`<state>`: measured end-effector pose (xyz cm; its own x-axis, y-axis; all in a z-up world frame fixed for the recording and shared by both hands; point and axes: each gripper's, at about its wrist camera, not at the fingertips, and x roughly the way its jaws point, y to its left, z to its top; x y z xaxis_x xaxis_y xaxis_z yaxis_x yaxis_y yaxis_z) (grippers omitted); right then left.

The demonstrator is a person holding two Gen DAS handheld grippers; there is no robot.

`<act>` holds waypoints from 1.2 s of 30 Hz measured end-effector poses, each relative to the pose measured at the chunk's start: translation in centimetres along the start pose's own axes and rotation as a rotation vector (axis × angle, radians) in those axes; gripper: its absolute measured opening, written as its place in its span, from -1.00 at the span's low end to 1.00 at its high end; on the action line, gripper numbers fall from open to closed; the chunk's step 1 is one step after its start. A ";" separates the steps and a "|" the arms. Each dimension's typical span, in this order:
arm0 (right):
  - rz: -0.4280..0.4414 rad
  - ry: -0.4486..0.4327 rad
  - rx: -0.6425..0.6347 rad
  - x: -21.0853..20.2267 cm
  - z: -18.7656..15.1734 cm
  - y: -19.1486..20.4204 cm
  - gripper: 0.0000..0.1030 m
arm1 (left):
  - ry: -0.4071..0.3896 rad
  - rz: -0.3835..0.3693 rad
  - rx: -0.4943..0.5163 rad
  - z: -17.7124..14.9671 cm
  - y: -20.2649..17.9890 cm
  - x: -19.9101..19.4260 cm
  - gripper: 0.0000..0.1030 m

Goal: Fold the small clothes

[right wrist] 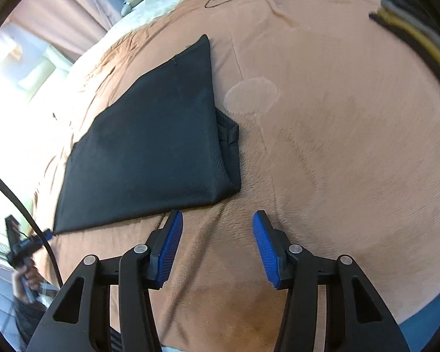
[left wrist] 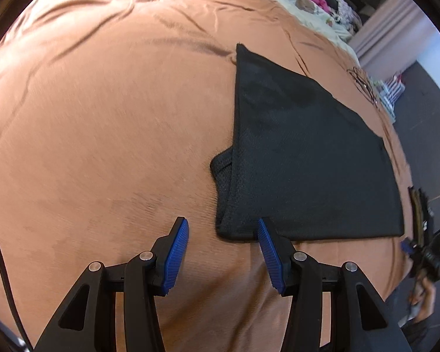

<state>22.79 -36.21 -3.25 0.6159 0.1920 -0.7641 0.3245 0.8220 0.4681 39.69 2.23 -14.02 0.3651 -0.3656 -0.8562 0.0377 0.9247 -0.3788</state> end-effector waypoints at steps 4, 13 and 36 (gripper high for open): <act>0.054 -0.001 0.061 0.9 1.0 -1.1 -0.24 | 0.009 -0.051 -0.055 0.5 0.4 0.6 -0.08; 0.143 -0.011 0.168 2.7 1.7 -2.9 -0.35 | 0.035 -0.137 -0.165 0.6 1.1 1.3 -0.31; 0.159 -0.065 0.176 1.0 0.4 -1.5 -0.96 | -0.043 -0.136 -0.212 -0.3 2.8 -1.3 -0.91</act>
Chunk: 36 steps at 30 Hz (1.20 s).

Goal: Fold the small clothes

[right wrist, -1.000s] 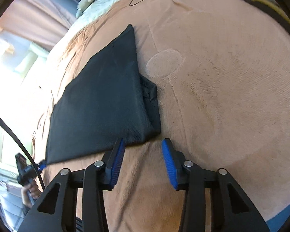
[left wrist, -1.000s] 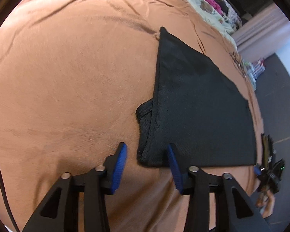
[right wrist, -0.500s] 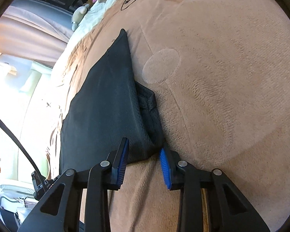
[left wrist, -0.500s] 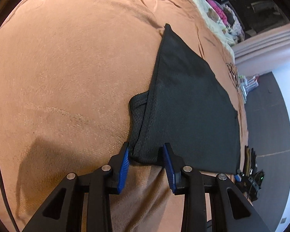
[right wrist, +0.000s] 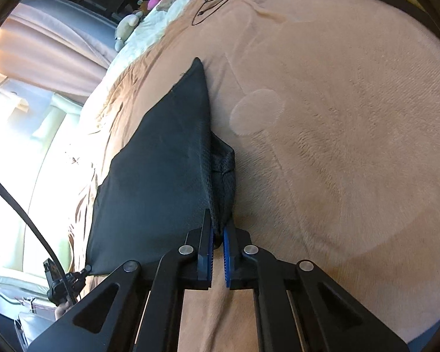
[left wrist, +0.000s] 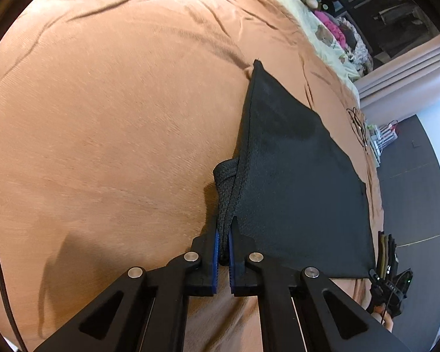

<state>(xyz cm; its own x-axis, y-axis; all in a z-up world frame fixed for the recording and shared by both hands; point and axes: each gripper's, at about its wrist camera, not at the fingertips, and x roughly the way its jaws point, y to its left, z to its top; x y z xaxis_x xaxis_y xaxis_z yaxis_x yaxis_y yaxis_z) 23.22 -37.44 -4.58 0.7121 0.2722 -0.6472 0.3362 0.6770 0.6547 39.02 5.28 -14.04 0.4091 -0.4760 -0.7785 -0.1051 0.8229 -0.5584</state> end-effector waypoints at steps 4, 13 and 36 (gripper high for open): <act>-0.008 0.020 -0.012 -0.3 -0.9 0.5 -0.97 | -0.001 -0.005 0.001 -0.4 0.5 -0.7 -0.91; -0.037 0.047 -0.062 -1.1 -3.0 2.1 -0.97 | -0.015 -0.026 -0.013 -2.5 1.8 -3.4 -0.91; -0.213 -0.045 -0.349 -3.6 -7.2 13.3 0.06 | -0.037 -0.083 0.005 -4.8 3.2 -4.1 -0.91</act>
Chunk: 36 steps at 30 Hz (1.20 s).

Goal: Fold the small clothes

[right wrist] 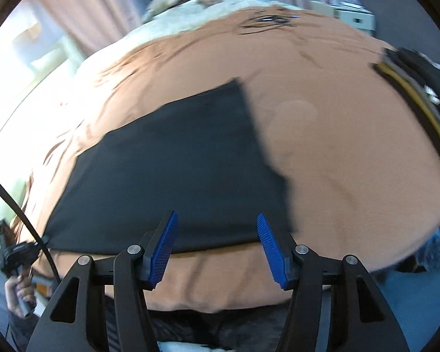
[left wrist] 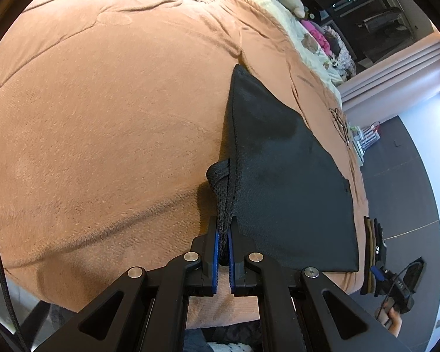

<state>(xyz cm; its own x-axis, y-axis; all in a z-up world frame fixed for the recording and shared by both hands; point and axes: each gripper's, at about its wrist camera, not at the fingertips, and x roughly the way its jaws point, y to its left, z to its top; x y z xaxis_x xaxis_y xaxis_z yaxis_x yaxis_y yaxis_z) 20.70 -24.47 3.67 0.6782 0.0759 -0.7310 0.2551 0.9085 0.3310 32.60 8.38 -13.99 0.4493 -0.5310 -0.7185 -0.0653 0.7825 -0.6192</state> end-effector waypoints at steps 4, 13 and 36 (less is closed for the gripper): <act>0.071 0.049 -0.066 2.2 -0.1 3.9 0.05 | 0.010 -0.010 -0.016 0.0 0.7 0.3 -0.91; 0.168 0.160 -0.194 8.1 0.0 10.5 -0.45 | 0.017 -0.021 -0.046 -0.1 1.3 0.5 -0.91; 0.183 0.273 -0.265 13.4 -2.5 13.2 -0.79 | -0.040 -0.108 0.051 1.7 -5.1 -3.3 -0.91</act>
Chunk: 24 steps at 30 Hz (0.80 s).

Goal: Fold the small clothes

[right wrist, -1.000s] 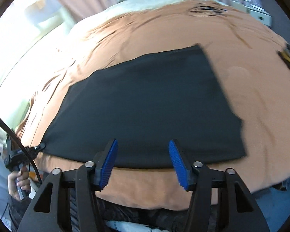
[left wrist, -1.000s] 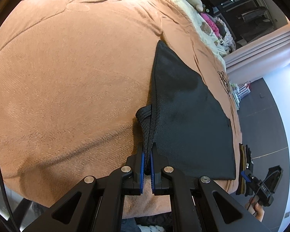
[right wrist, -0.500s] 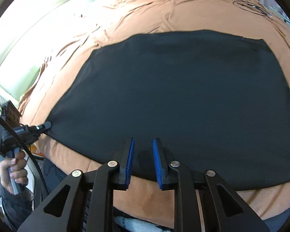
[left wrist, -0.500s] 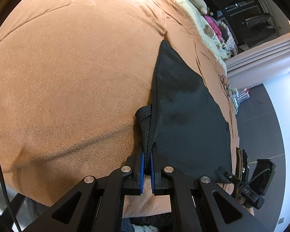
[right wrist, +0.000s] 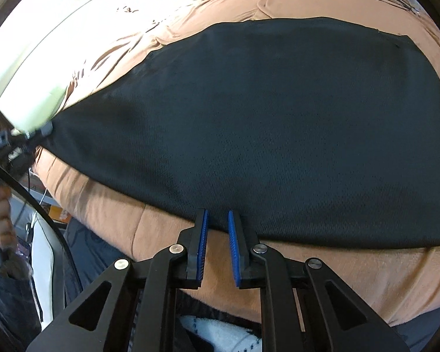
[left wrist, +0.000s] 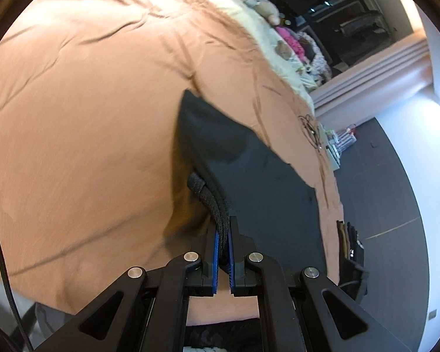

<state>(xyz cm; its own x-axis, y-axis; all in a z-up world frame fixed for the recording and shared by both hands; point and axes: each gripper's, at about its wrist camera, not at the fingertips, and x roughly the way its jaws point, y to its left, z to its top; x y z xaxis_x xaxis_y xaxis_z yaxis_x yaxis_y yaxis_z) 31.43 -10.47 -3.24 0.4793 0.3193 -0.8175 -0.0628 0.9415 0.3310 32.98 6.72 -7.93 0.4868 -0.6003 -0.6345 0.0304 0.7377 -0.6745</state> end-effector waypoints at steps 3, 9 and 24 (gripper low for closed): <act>0.015 -0.017 0.013 -1.1 0.3 -0.4 -0.79 | 0.002 -0.002 0.033 0.8 -2.0 0.1 -0.91; 0.020 -0.074 0.023 -2.6 1.0 -1.0 -0.79 | 0.001 -0.018 0.093 2.3 -6.1 0.5 -0.91; 0.110 -0.056 0.051 -0.9 -0.6 -2.3 -0.79 | 0.058 -0.049 0.283 2.8 -18.1 4.4 -0.91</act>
<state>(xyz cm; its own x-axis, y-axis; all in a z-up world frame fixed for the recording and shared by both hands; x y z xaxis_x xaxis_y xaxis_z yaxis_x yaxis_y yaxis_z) 30.59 -12.90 -3.53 0.5204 0.4129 -0.7475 -0.0743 0.8939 0.4420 37.01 -8.41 2.62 0.4281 -0.6482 -0.6298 0.2990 0.7592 -0.5781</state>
